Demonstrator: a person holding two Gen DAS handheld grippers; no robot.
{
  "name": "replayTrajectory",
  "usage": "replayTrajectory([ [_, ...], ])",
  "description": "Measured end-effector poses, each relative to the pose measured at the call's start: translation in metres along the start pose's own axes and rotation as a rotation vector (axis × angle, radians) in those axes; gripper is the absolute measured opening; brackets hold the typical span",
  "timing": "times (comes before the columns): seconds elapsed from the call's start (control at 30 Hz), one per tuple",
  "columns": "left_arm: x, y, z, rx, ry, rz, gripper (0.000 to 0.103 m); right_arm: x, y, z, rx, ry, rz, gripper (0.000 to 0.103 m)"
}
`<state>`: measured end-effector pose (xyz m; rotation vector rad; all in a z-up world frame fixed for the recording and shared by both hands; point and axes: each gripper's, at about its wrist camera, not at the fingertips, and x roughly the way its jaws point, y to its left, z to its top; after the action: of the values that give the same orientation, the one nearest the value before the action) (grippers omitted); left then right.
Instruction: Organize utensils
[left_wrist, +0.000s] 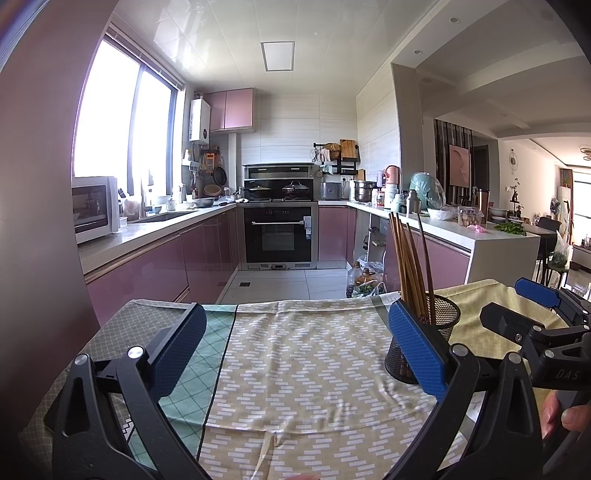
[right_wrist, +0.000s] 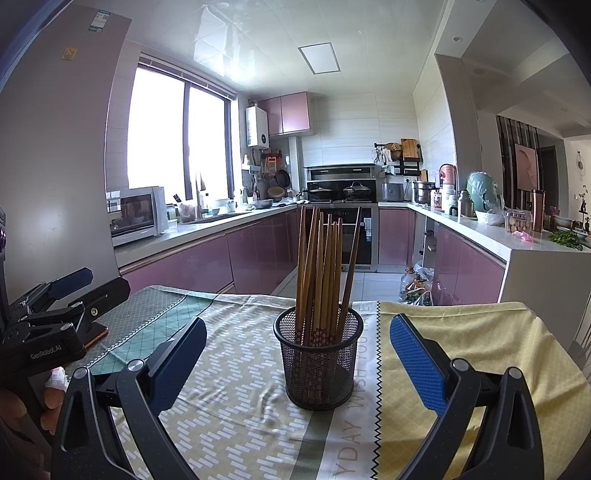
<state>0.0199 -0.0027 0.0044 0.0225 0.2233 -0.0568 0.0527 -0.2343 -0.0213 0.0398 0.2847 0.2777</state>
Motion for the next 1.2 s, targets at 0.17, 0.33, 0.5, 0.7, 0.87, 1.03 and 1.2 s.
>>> replayTrajectory([
  [0.17, -0.0001, 0.0000, 0.0004, -0.001, 0.000, 0.000, 0.097, -0.0003, -0.0010, -0.0014, 0.002, 0.004, -0.001, 0.096],
  [0.33, 0.0000, -0.0001, 0.0004, -0.001, 0.000, 0.000, 0.097, -0.0001, -0.0011, -0.0025, 0.004, 0.004, -0.001, 0.096],
  [0.5, 0.0000, -0.0004, 0.0000, 0.001, 0.000, 0.001, 0.097, -0.0002, -0.0019, -0.0028, 0.004, 0.005, -0.001, 0.096],
  [0.7, -0.0001, -0.0002, 0.0004, 0.000, 0.000, 0.000, 0.097, 0.0000, -0.0015, -0.0029, 0.006, 0.006, -0.001, 0.096],
  [0.87, -0.0001, -0.0003, 0.0002, 0.000, 0.001, 0.001, 0.097, -0.0004, -0.0018, -0.0026, 0.007, 0.005, -0.002, 0.096],
  [1.03, -0.0002, -0.0004, 0.0003, 0.001, 0.000, 0.000, 0.097, -0.0008, -0.0024, -0.0029, 0.009, 0.005, 0.000, 0.096],
  [1.2, -0.0001, -0.0003, 0.0005, 0.000, 0.001, 0.000, 0.097, -0.0013, -0.0011, -0.0034, 0.010, 0.006, -0.001, 0.096],
])
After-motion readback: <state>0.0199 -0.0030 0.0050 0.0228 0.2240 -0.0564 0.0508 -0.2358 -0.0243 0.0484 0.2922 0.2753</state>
